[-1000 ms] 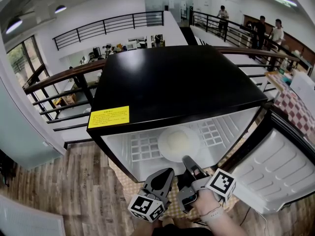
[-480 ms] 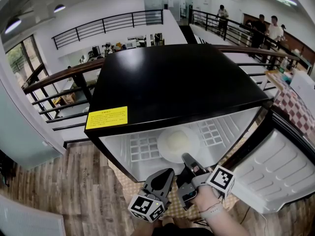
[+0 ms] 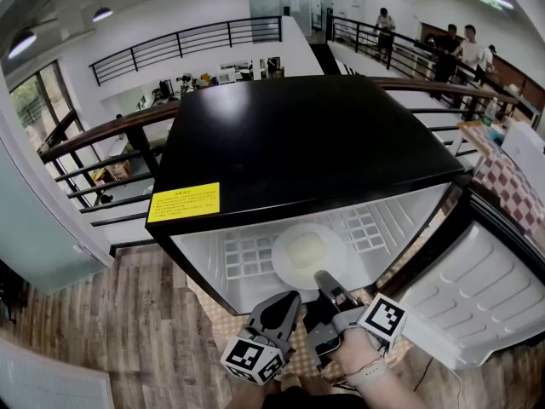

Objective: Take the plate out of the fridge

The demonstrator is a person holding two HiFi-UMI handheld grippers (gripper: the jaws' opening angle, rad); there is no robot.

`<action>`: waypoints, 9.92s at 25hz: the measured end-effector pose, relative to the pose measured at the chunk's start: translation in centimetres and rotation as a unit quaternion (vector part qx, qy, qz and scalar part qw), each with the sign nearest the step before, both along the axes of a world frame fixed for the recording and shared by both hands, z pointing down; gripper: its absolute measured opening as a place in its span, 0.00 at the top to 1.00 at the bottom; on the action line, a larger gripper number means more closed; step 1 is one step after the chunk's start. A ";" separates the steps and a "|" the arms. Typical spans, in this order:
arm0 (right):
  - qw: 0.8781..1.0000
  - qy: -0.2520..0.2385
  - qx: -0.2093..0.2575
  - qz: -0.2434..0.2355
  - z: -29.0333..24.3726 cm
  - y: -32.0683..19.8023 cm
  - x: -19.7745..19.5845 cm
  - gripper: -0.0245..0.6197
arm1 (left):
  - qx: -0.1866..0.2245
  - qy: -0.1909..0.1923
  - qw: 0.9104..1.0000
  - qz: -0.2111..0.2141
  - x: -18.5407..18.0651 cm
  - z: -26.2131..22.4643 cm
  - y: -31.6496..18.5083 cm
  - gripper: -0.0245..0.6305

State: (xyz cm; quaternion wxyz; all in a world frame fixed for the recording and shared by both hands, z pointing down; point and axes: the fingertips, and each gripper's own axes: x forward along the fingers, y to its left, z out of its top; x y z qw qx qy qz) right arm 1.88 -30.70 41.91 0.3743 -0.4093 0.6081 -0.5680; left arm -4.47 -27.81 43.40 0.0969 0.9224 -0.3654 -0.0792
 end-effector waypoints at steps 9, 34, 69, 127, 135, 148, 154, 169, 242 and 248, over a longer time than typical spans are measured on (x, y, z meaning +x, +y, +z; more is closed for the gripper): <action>1.000 0.003 -0.002 0.001 0.4 -1.1 0.0 0.85 | -0.001 0.000 1.000 -0.001 -0.2 0.0 0.1 0.94; 1.000 -0.014 0.011 0.021 0.4 -1.1 0.0 0.88 | -0.008 0.000 1.000 -0.002 -0.6 0.5 -0.1 0.94; 0.998 -0.046 0.026 0.043 0.4 -0.7 0.1 0.89 | -0.007 -0.007 1.000 -0.014 -2.0 0.6 0.9 0.94; 0.997 -0.052 0.049 -0.019 0.5 9.4 4.8 0.90 | -0.010 -0.016 0.998 -0.053 2.3 0.0 8.2 0.94; 0.997 -0.054 0.047 -0.018 0.9 10.6 5.0 0.90 | -0.016 -0.015 0.998 -0.051 2.4 0.4 9.0 0.94; 0.997 -0.051 0.044 -0.024 2.1 11.7 4.7 0.90 | -0.021 -0.014 0.998 -0.061 1.7 0.8 9.7 0.94; 0.997 -0.054 0.045 -0.028 2.6 12.0 4.5 0.90 | -0.023 -0.018 0.997 -0.070 1.0 1.0 10.0 0.94; 0.997 -0.060 0.043 -0.033 4.1 13.1 4.7 0.90 | -0.030 -0.027 0.995 -0.092 -0.1 2.0 11.0 0.94; 0.996 -0.063 0.037 -0.050 8.0 21.3 5.4 0.90 | -0.036 -0.029 0.991 -0.127 -1.0 2.9 19.4 0.94; 0.996 -0.066 0.038 -0.043 8.0 22.4 4.8 0.90 | -0.035 -0.035 0.991 -0.122 -1.9 2.9 20.5 0.94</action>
